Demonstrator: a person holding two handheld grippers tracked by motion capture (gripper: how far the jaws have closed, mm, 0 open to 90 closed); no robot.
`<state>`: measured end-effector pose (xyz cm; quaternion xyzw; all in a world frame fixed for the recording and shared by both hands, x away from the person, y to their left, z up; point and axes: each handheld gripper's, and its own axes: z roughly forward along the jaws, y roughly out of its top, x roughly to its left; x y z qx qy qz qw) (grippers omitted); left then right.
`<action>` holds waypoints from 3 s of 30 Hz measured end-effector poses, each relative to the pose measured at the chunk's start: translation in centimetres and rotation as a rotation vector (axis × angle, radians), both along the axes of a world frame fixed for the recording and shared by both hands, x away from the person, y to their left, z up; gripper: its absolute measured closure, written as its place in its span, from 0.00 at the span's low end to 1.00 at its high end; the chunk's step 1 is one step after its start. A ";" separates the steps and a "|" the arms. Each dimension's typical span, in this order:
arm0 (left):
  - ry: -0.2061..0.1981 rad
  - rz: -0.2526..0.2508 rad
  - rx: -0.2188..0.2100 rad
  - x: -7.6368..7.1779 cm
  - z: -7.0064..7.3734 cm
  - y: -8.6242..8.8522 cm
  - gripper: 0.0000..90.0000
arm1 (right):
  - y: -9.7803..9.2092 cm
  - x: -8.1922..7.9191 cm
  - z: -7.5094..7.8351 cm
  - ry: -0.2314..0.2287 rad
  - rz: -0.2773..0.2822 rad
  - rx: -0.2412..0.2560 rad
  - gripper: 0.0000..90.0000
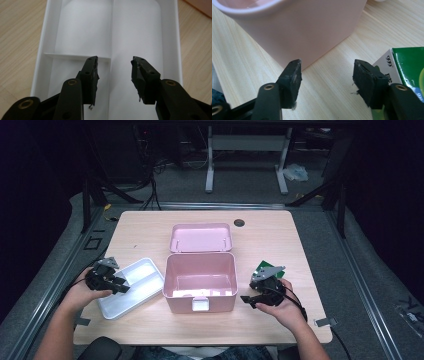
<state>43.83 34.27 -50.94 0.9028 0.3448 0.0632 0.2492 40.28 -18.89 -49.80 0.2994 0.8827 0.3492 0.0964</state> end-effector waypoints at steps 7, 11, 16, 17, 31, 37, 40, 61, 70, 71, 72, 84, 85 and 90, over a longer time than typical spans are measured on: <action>-0.009 -0.026 -0.001 -0.5 0.8 -0.7 0.59 | 0.1 0.7 1.4 0.009 0.010 -0.005 0.39; -0.018 -0.041 -0.001 -0.7 1.1 -1.0 0.59 | -0.2 1.1 1.8 0.014 0.020 -0.001 0.37; -0.022 -0.044 -0.004 -0.8 1.2 -1.1 0.58 | -0.6 1.6 2.0 0.031 0.022 0.008 0.32; -0.023 -0.045 -0.005 -0.8 1.2 -1.1 0.58 | -0.7 1.7 2.1 0.026 0.021 0.002 0.30; -0.022 -0.058 -0.021 -1.0 1.2 -0.9 0.58 | -0.5 3.8 3.7 0.047 0.056 -0.178 0.08; -0.018 -0.065 -0.023 -1.0 1.2 -0.8 0.58 | -1.1 5.6 3.9 0.075 0.018 -0.213 0.02; -0.019 -0.063 -0.025 -1.0 1.2 -0.8 0.58 | -1.7 6.6 3.7 0.103 -0.004 -0.228 0.00; -0.013 -0.062 -0.029 -1.1 1.1 -0.6 0.58 | -3.7 9.6 2.2 0.222 -0.033 -0.278 0.07; -0.010 -0.070 -0.030 -1.1 1.1 -0.5 0.58 | -3.8 9.7 1.8 0.238 -0.011 -0.297 0.14; -0.009 -0.071 -0.031 -1.1 1.1 -0.5 0.58 | -3.8 9.7 1.8 0.239 -0.010 -0.298 0.14; -0.008 -0.070 -0.032 -1.1 1.1 -0.6 0.58 | -3.8 9.8 1.8 0.241 -0.009 -0.297 0.14; -0.005 -0.073 -0.031 -1.1 1.0 -0.5 0.58 | -3.9 10.2 1.6 0.274 0.004 -0.309 0.15; -0.005 -0.073 -0.030 -1.1 1.0 -0.5 0.58 | -3.8 10.2 1.6 0.274 0.006 -0.313 0.15; -0.005 -0.072 -0.031 -1.1 1.0 -0.5 0.58 | -3.7 10.2 1.6 0.276 0.013 -0.321 0.15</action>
